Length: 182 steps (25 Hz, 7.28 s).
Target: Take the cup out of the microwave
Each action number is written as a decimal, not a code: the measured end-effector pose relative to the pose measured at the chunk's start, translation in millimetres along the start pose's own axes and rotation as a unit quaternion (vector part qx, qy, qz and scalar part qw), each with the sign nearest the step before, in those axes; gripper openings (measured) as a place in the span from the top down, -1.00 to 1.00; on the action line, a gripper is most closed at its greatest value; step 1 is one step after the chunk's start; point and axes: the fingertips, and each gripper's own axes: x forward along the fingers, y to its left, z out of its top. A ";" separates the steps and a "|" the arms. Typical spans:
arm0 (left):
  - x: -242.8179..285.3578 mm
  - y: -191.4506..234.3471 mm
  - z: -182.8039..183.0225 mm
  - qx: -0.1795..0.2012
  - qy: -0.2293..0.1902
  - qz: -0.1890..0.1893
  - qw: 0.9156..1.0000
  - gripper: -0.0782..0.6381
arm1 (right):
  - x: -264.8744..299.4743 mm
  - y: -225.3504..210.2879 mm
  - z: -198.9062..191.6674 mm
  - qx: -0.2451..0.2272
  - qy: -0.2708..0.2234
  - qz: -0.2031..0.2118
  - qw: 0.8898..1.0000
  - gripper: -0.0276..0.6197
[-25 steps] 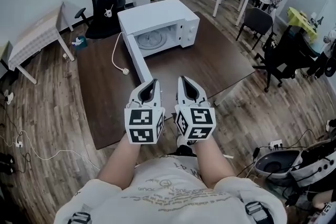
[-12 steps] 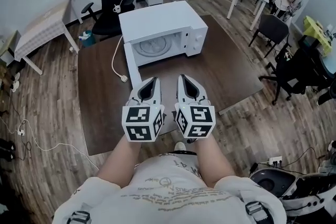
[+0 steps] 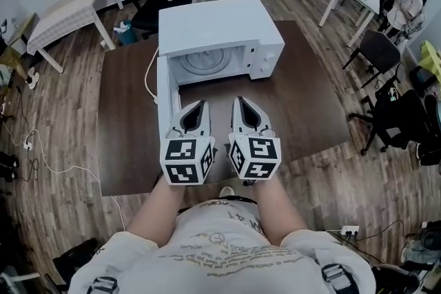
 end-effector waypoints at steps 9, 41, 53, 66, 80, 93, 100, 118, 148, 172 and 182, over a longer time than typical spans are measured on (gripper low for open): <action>22.1 3.1 -12.7 -0.016 0.013 0.045 0.999 0.76 | 21.2 -27.9 -11.0 -0.006 0.025 0.025 0.999 0.89; 104.8 59.8 -42.3 -0.023 0.033 0.114 0.993 0.76 | 132.2 -26.0 -51.8 -0.056 0.055 0.108 0.991 0.86; 112.3 94.9 -54.7 -0.026 0.050 0.144 0.988 0.76 | 192.7 -30.4 -86.1 -0.018 0.088 0.105 0.990 0.21; 111.3 112.9 -53.7 -0.030 0.039 0.155 0.987 0.76 | 256.2 -36.7 -127.4 -0.062 0.103 0.057 0.991 -0.08; 108.8 108.0 -59.8 -0.031 0.029 0.154 0.987 0.76 | 310.9 -40.5 -146.9 -0.062 0.120 0.037 0.990 -0.17; 105.2 128.2 -70.0 -0.033 0.045 0.173 0.983 0.76 | 350.0 -45.1 -167.1 -0.057 0.119 0.007 0.991 -0.17; 107.2 129.8 -76.2 -0.027 0.054 0.172 0.983 0.76 | 362.9 -46.2 -168.4 -0.082 0.097 -0.001 0.992 -0.17; 108.3 126.1 -78.2 -0.015 0.062 0.162 0.985 0.76 | 364.8 -48.3 -172.9 -0.104 0.120 0.012 0.987 -0.16; 69.7 35.2 -33.3 0.012 0.013 0.079 0.997 0.76 | 127.6 -57.5 -69.8 -0.074 0.040 -0.011 0.996 -0.16; 62.4 -12.0 -4.6 0.054 0.004 -0.020 0.998 0.76 | 51.3 -78.2 -18.2 -0.085 0.010 -0.121 0.989 -0.16; 54.4 -4.3 -1.1 0.060 0.001 -0.037 0.997 0.76 | 42.5 -62.7 -19.9 -0.088 0.012 -0.124 0.988 -0.16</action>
